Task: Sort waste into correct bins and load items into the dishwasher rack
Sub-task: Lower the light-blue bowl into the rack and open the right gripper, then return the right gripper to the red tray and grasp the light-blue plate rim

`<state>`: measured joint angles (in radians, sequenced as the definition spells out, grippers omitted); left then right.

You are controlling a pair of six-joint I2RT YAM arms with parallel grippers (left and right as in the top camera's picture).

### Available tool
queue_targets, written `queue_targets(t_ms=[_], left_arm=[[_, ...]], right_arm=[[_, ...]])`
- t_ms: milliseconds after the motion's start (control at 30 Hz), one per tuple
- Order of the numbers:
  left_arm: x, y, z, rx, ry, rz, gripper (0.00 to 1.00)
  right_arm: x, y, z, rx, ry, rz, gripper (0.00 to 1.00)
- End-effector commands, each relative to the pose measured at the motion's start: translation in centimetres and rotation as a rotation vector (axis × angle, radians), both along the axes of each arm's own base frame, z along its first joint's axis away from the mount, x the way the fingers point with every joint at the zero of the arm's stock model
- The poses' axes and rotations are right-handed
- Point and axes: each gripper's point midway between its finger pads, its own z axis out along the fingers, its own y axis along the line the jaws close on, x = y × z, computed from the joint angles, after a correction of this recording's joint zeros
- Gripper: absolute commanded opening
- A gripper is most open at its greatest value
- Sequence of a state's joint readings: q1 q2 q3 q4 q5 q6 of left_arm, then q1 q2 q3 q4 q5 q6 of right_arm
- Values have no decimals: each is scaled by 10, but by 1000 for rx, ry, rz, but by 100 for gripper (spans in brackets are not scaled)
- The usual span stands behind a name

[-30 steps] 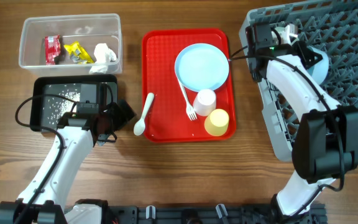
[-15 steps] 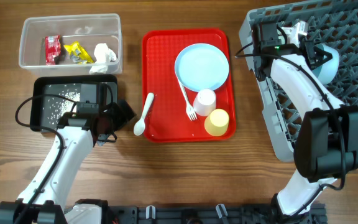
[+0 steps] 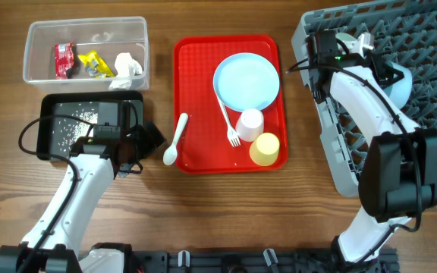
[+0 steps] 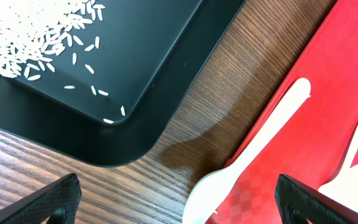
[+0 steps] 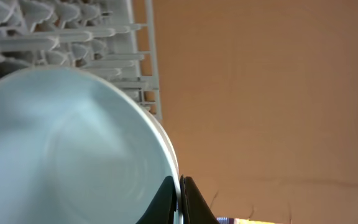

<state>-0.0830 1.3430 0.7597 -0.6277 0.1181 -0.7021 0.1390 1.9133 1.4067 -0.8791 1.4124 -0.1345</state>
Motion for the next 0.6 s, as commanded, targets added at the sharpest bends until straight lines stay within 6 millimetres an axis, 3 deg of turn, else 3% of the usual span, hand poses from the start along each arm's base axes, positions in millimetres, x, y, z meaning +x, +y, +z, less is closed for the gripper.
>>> queue_targets(t_ms=[0, 300, 367, 467, 567], left_arm=[[-2, -1, -2, -8, 8, 11, 100], [-2, -1, -2, -8, 8, 11, 100], [-2, -1, -2, -8, 8, 10, 100], [-2, -1, -2, -8, 8, 11, 100], [-2, -1, -2, -8, 8, 11, 100]], right_arm=[[-3, 4, -22, 82, -3, 1, 4], [-5, 7, -30, 129, 6, 1, 4], [-4, 12, -35, 160, 10, 13, 14], [0, 30, -45, 222, 26, 54, 36], [5, 55, -50, 251, 36, 116, 42]])
